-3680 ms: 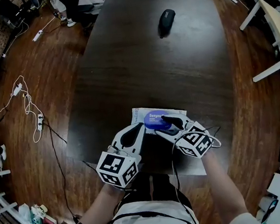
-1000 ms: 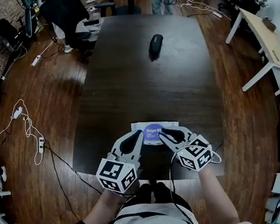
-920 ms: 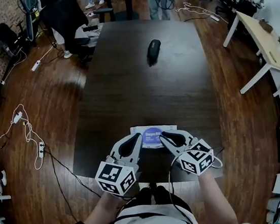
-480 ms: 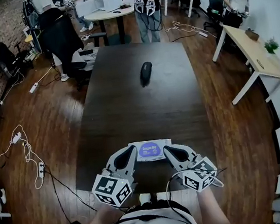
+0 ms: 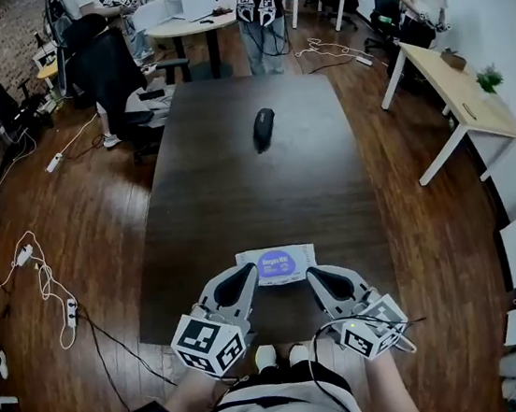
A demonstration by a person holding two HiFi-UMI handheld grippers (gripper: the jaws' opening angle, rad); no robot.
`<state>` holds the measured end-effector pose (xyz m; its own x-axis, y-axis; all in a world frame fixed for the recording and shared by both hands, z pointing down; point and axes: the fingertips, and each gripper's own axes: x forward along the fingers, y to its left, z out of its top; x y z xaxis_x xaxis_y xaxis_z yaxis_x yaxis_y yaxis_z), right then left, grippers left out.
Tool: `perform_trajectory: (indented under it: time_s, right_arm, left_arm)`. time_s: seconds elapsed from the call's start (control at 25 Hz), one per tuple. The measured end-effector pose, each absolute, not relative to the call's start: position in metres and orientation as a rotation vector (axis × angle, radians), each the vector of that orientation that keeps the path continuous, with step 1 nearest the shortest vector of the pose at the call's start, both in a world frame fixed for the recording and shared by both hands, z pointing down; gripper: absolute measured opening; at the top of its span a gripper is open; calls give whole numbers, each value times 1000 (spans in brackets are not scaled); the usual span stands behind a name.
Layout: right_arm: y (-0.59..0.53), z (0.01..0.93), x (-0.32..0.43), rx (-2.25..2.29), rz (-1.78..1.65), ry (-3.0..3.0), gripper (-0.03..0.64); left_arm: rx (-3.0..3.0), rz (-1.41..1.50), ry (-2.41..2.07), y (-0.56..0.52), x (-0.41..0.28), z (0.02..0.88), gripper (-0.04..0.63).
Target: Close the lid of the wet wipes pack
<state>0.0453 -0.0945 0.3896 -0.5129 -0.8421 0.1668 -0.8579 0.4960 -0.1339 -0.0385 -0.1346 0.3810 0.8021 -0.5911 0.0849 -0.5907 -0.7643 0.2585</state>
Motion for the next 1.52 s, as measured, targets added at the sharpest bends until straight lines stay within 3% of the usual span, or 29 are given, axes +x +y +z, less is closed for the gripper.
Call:
perform_trajectory:
  time_s: [1.52]
  right_arm:
    - [199, 346, 83, 1463, 151, -2747, 6]
  left_arm:
    - [2717, -2, -1070, 162, -11, 352, 2]
